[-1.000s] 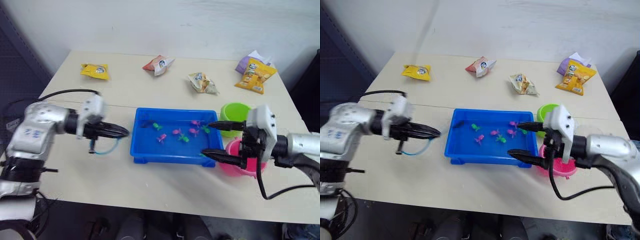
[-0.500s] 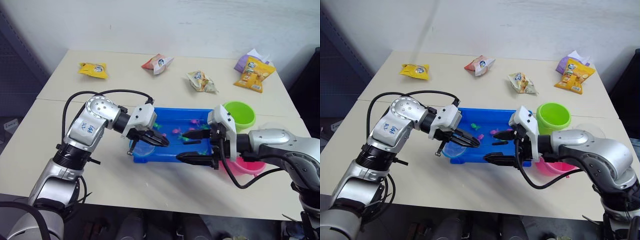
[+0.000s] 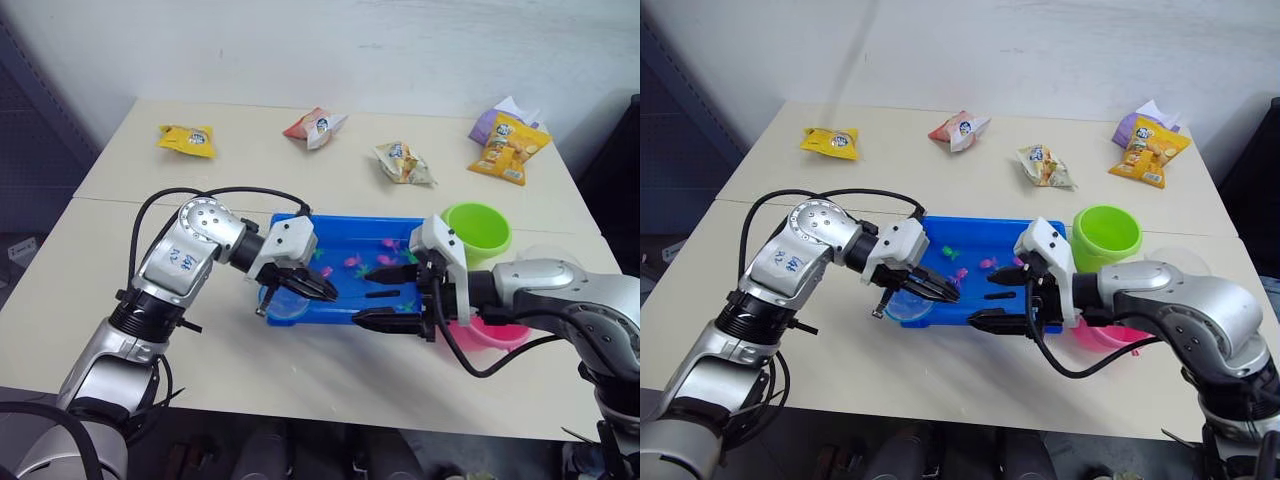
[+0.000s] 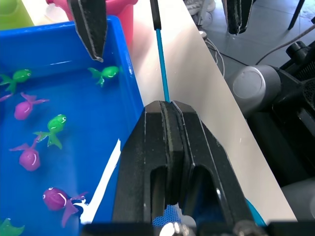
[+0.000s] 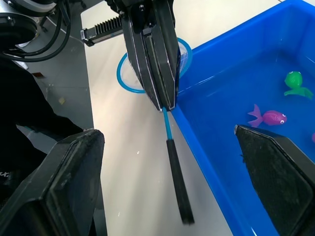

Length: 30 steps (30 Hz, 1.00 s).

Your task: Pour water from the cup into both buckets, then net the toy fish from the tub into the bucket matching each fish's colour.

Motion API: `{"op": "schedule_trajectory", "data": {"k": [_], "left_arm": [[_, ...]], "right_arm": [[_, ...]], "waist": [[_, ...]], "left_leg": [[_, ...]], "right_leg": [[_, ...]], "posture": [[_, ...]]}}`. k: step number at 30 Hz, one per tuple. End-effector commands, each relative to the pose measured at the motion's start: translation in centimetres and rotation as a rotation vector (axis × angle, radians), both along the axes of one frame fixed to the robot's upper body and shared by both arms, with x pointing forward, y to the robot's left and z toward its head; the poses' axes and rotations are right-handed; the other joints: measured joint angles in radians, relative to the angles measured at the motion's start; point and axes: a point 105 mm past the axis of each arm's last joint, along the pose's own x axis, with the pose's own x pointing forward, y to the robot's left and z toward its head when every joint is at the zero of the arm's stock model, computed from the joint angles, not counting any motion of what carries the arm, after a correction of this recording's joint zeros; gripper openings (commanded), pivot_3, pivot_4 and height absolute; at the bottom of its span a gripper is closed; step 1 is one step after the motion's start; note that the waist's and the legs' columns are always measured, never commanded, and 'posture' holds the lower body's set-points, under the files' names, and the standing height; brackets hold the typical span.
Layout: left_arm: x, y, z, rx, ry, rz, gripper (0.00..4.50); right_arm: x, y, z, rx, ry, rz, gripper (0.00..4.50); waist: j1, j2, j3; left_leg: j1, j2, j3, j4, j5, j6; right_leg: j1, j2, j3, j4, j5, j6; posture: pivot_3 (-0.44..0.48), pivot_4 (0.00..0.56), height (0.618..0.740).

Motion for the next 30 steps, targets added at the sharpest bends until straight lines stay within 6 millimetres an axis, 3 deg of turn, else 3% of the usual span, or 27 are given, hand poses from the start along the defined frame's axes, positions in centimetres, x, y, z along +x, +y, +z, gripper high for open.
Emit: {"op": "schedule_trajectory", "data": {"k": [1, 4, 7, 14, 15, 20, 24, 27, 30], "left_arm": [[-0.4, -0.6, 0.6, -0.018, -0.034, -0.025, 0.07], [-0.4, -0.6, 0.6, -0.019, -0.034, -0.022, 0.07], [-0.3, -0.6, 0.5, -0.024, -0.027, -0.013, 0.0], [0.0, -0.6, 0.7, -0.044, -0.027, 0.005, 0.0], [0.0, -0.6, 0.7, -0.048, -0.027, 0.006, 0.0], [-0.1, -0.6, 0.8, -0.068, -0.014, 0.012, 0.0], [1.4, -0.5, 4.1, -0.332, -0.075, 0.113, 1.47], [2.3, 1.1, 7.1, -0.491, -0.063, 0.199, 2.9], [3.2, 3.8, 8.6, -0.555, -0.099, 0.291, 4.25]], "right_arm": [[-0.2, 0.3, 0.5, 0.0, -0.025, 0.017, 4.5], [-0.2, 0.3, 0.4, -0.006, -0.021, 0.02, 4.5], [-0.1, 0.5, 0.6, 0.008, -0.024, 0.019, 3.77], [0.1, 0.6, 0.6, 0.012, -0.028, 0.013, 0.28], [0.1, 0.6, 0.6, 0.012, -0.031, 0.011, 0.07], [0.3, 0.5, 0.8, 0.012, -0.05, 0.013, 0.07], [0.6, -0.2, 1.9, 0.025, -0.113, 0.003, 0.0], [0.4, -1.1, 2.7, 0.019, -0.185, 0.019, 0.0], [0.4, -1.9, 3.4, 0.021, -0.247, 0.018, 0.0]], "waist": [[0.001, 0.0, 0.0], [0.001, 0.0, 0.0], [0.0, 0.0, 0.0], [0.001, 0.0, 0.0], [0.001, 0.0, 0.0], [0.0, 0.0, 0.0], [0.002, 0.0, 0.0], [0.002, 0.0, 0.0], [-0.001, 0.0, 0.0]], "left_leg": [[0.0, 0.0, 0.0, 0.0, 0.0, 0.0], [0.0, 0.0, 0.0, 0.0, 0.0, 0.0], [0.0, 0.0, 0.0, 0.0, 0.0, 0.0], [0.0, 0.0, 0.0, 0.0, 0.0, 0.0], [0.0, 0.0, 0.0, 0.0, 0.0, 0.0], [0.0, 0.0, 0.0, 0.0, 0.0, 0.0], [0.0, 0.0, 0.0, 0.001, 0.0, 0.0], [-0.001, 0.0, -0.001, 0.002, 0.0, 0.0], [-0.001, 0.0, 0.0, 0.002, 0.0, 0.0]], "right_leg": [[0.0, 0.0, 0.0, 0.0, 0.0, 0.0], [0.0, 0.0, 0.0, 0.0, 0.0, 0.0], [0.0, 0.0, 0.0, 0.0, 0.0, 0.0], [0.0, 0.0, 0.0, 0.002, 0.0, 0.0], [0.0, 0.0, 0.0, 0.002, 0.0, 0.0], [0.0, 0.0, 0.0, 0.002, 0.0, 0.0], [0.0, 0.0, 0.0, 0.002, 0.0, 0.0], [0.0, 0.0, -0.001, 0.002, 0.0, 0.0], [0.0, 0.0, -0.001, 0.002, 0.0, 0.001]], "posture": [[0.0, 0.15, 0.74], [0.0, 0.15, 0.74], [0.0, 0.15, 0.74], [0.0, 0.15, 0.74], [0.0, 0.15, 0.74], [0.0, 0.15, 0.74], [0.0, 0.15, 0.74], [0.0, 0.15, 0.74], [0.0, 0.15, 0.74]]}}
